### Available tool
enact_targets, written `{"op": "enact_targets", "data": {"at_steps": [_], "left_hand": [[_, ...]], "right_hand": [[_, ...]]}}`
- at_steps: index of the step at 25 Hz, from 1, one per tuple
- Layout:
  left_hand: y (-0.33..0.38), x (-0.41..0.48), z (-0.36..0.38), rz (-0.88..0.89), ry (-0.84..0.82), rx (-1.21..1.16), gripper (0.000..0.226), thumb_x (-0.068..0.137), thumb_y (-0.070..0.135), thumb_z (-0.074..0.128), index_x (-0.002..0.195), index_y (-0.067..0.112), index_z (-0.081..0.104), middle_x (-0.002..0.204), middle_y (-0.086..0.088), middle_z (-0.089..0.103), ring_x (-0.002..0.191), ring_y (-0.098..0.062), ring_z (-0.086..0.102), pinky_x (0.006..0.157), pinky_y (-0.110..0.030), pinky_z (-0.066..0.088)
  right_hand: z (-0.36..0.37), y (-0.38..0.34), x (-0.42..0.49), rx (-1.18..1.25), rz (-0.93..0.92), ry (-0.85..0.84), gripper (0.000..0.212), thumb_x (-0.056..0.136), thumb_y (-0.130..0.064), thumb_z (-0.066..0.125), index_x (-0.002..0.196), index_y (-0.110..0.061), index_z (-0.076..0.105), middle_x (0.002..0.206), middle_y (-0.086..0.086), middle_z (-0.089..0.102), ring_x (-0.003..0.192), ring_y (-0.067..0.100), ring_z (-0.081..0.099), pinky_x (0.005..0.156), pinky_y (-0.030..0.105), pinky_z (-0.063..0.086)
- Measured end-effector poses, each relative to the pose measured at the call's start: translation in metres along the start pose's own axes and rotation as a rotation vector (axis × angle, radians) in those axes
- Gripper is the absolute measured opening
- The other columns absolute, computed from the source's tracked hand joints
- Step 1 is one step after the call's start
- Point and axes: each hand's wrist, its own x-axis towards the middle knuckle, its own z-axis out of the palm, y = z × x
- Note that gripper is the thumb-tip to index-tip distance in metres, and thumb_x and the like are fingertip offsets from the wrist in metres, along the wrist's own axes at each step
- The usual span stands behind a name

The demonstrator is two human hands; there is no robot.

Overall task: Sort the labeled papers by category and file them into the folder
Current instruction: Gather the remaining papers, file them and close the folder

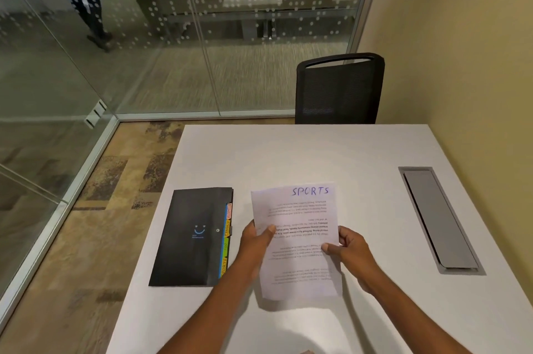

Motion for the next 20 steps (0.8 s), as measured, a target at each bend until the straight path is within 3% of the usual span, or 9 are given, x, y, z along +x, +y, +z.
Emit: {"op": "enact_targets", "data": {"at_steps": [3, 5, 9, 15, 20], "left_hand": [[0.013, 0.005, -0.013, -0.016, -0.030, -0.044, 0.025, 0.101, 0.019, 0.072, 0.126, 0.021, 0.068, 0.117, -0.002, 0.081, 0.106, -0.026, 0.078, 0.093, -0.048, 0.064], [0.016, 0.008, -0.020, -0.027, -0.040, -0.050, 0.026, 0.101, 0.018, 0.073, 0.126, 0.017, 0.066, 0.120, -0.005, 0.080, 0.107, -0.026, 0.078, 0.097, -0.051, 0.062], [0.015, 0.007, -0.030, -0.061, -0.069, -0.031, 0.028, 0.101, 0.019, 0.071, 0.129, 0.020, 0.065, 0.120, -0.001, 0.080, 0.109, -0.023, 0.077, 0.094, -0.045, 0.062], [0.005, -0.002, -0.052, -0.214, -0.204, -0.020, 0.032, 0.099, 0.021, 0.075, 0.130, 0.018, 0.070, 0.121, -0.007, 0.080, 0.114, -0.030, 0.075, 0.107, -0.054, 0.055], [-0.017, -0.002, -0.056, -0.207, -0.249, -0.041, 0.037, 0.100, 0.012, 0.072, 0.137, 0.012, 0.067, 0.126, -0.012, 0.077, 0.118, -0.033, 0.074, 0.111, -0.056, 0.052]], "right_hand": [[0.007, -0.009, -0.007, 0.026, 0.013, -0.004, 0.030, 0.095, 0.005, 0.073, 0.119, -0.012, 0.075, 0.110, 0.006, 0.083, 0.095, 0.035, 0.080, 0.075, 0.034, 0.057], [0.013, -0.014, -0.009, 0.051, 0.038, -0.015, 0.030, 0.097, 0.004, 0.071, 0.121, -0.012, 0.073, 0.111, 0.008, 0.083, 0.093, 0.036, 0.079, 0.081, 0.040, 0.053], [0.028, -0.026, -0.016, 0.085, 0.037, -0.060, 0.036, 0.104, 0.007, 0.058, 0.132, -0.014, 0.067, 0.123, 0.000, 0.080, 0.113, 0.023, 0.077, 0.108, 0.046, 0.057], [0.033, -0.030, -0.027, 0.120, 0.018, -0.029, 0.032, 0.105, 0.007, 0.057, 0.129, -0.013, 0.068, 0.124, 0.002, 0.080, 0.115, 0.026, 0.077, 0.111, 0.054, 0.054], [0.031, -0.033, -0.041, 0.058, 0.025, -0.093, 0.027, 0.109, -0.008, 0.059, 0.132, -0.019, 0.065, 0.123, 0.001, 0.080, 0.115, 0.027, 0.076, 0.108, 0.053, 0.055]]}}
